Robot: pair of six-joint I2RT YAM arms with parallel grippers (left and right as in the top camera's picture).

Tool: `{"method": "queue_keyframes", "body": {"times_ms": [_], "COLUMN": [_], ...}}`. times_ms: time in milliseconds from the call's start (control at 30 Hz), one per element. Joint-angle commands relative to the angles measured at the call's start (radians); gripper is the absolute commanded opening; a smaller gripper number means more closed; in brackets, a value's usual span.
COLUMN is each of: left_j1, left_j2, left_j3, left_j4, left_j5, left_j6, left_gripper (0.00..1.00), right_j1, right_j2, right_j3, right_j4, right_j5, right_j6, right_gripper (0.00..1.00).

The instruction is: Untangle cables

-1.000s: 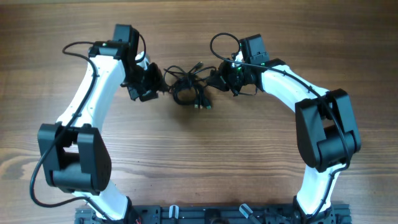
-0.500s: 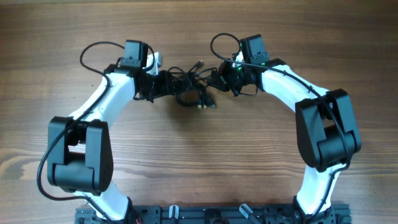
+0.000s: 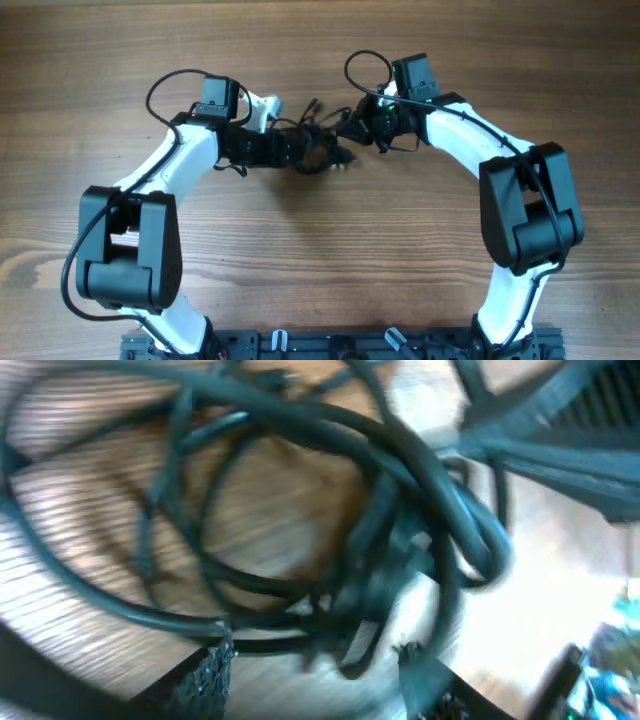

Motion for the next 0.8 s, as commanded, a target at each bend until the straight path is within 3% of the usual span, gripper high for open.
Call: {"method": "queue_keyframes", "body": {"times_ms": [0, 233, 267, 400, 633, 767], "left_j1": [-0.005, -0.005, -0.005, -0.005, -0.005, -0.005], "left_j2": [0.009, 0.01, 0.01, 0.01, 0.01, 0.01], "left_j3": [-0.013, -0.016, -0.017, -0.018, -0.038, -0.049], "left_j4": [-0.003, 0.005, 0.005, 0.004, 0.036, 0.059], "left_j5": [0.084, 0.076, 0.06, -0.01, -0.01, -0.01], "left_j6": [0.08, 0.094, 0.094, 0.093, 0.094, 0.093], "left_gripper": [0.57, 0.57, 0.55, 0.22, 0.05, 0.04], "right_j1": [-0.011, 0.006, 0.013, 0.034, 0.052, 0.052], "right_j2": [0.008, 0.008, 0.008, 0.008, 0.008, 0.008], "right_j3": [0.006, 0.006, 0.006, 0.006, 0.006, 0.006], "right_j4": [-0.002, 0.0, 0.001, 0.019, 0.067, 0.081], "right_j5": [-0.032, -0.032, -0.032, -0.032, -0.122, -0.196], "right_j6": [0.027, 0.177, 0.205, 0.266, 0.41, 0.474], "right_gripper": [0.04, 0.04, 0.04, 0.04, 0.04, 0.04]}}
